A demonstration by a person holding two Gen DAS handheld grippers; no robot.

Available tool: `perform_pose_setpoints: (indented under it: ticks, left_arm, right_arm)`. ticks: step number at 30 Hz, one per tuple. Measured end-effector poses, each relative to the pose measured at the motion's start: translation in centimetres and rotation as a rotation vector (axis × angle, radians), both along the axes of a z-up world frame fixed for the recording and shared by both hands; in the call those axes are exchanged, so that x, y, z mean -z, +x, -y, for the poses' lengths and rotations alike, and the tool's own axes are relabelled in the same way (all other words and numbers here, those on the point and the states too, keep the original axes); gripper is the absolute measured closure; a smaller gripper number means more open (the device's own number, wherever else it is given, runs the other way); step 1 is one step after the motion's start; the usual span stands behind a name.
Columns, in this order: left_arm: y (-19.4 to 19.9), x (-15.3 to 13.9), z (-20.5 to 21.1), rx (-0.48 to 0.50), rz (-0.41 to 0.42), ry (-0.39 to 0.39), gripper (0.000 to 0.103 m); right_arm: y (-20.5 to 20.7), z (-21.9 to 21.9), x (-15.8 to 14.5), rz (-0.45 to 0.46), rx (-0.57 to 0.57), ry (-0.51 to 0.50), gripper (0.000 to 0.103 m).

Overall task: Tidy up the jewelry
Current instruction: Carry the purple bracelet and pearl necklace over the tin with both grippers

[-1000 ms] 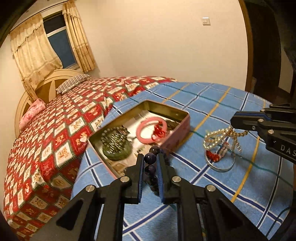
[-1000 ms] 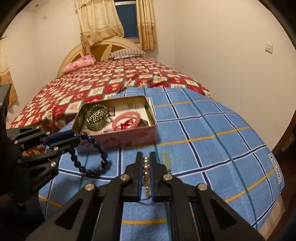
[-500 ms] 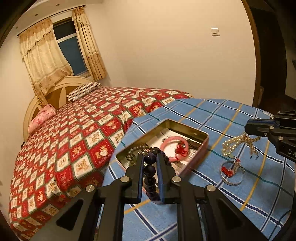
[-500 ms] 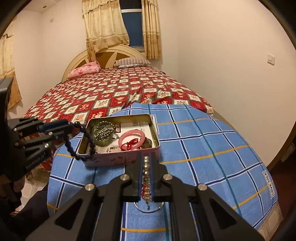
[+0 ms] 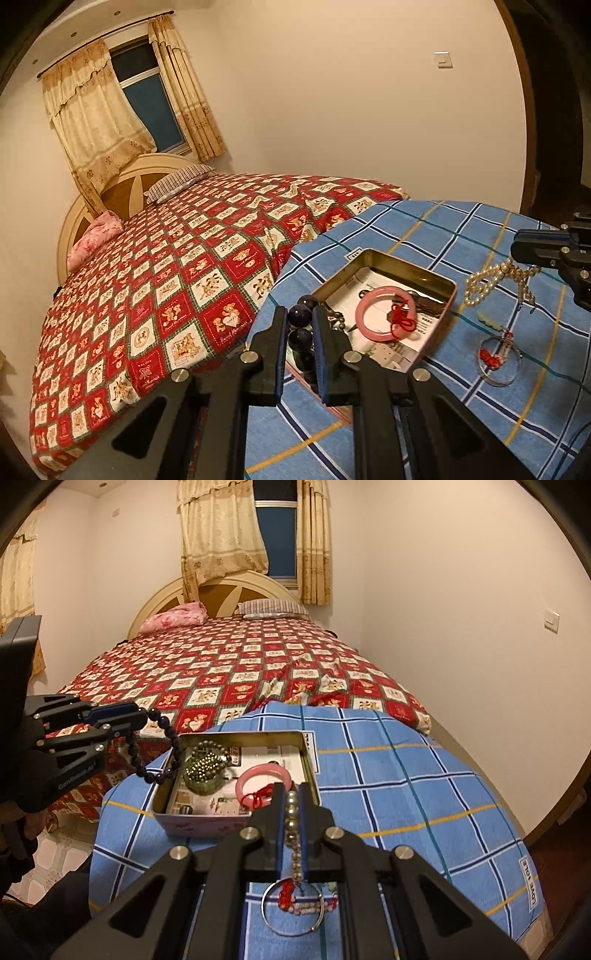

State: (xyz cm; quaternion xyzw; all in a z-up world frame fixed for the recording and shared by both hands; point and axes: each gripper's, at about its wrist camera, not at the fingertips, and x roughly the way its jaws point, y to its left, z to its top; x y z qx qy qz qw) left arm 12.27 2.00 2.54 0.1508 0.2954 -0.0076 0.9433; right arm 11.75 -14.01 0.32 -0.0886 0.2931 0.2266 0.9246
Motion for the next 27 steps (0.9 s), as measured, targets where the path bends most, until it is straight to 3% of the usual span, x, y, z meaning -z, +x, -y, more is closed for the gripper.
perform_pose_setpoints:
  ticks: [12, 27]
  left_arm:
    - [2.9, 0.9, -0.6, -0.016, -0.023, 0.018, 0.09]
    - [6.3, 2.0, -1.9, -0.041, -0.055, -0.021, 0.09]
  right_arm:
    - [2.6, -1.7, 0.4, 0.0, -0.019, -0.035, 0.094]
    - [6.1, -3.8, 1.5, -0.03, -0.038, -0.072, 0.094]
